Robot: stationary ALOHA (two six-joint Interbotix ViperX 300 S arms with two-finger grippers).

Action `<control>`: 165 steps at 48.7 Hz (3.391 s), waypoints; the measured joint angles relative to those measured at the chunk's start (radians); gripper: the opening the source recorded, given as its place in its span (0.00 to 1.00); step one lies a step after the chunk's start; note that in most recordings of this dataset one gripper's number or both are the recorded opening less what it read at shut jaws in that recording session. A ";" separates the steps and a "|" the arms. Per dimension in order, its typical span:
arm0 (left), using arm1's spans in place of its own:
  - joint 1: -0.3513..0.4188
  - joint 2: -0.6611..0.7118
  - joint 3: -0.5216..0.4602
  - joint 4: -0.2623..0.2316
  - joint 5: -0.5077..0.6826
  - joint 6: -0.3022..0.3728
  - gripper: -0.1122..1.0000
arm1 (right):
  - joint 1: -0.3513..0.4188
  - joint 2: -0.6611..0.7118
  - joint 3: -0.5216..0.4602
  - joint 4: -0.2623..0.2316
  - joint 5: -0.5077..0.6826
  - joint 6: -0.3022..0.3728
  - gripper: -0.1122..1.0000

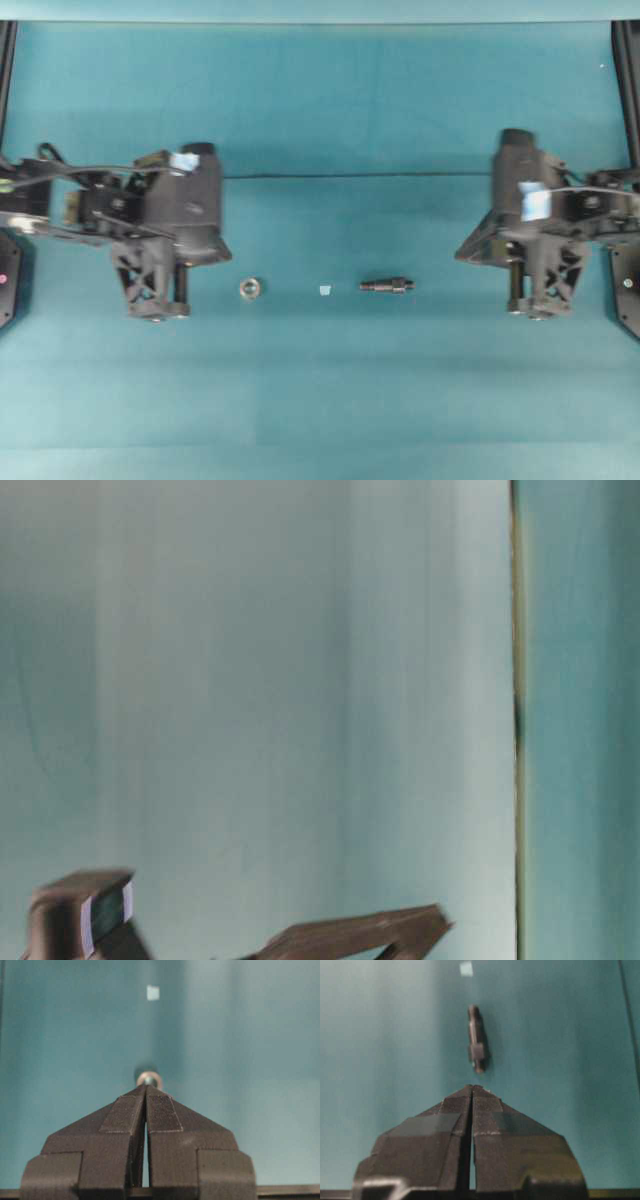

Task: Insert the washer onto the shaft with both hands.
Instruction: 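Move left gripper over the silver washer and right gripper over the shaft, then lower both open grippers around the washer and the shaft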

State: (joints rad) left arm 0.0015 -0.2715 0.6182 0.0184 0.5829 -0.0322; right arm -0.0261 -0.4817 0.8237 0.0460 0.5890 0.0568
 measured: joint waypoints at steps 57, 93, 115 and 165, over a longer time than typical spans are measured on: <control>0.000 0.236 -0.057 0.002 0.028 0.077 0.95 | 0.003 0.324 -0.183 -0.048 0.043 -0.087 0.83; 0.000 0.353 -0.052 0.002 -0.071 0.075 0.94 | 0.008 0.451 -0.164 -0.048 -0.066 -0.087 0.84; 0.000 0.362 -0.041 0.002 -0.071 0.067 0.94 | 0.017 0.511 -0.158 -0.048 -0.114 -0.087 0.83; -0.009 0.425 -0.014 0.000 -0.167 0.046 0.94 | 0.014 0.569 -0.098 -0.048 -0.195 -0.087 0.83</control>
State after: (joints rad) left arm -0.0077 0.1534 0.6044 0.0184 0.4157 0.0138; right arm -0.0123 0.0874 0.7256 -0.0015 0.3942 -0.0307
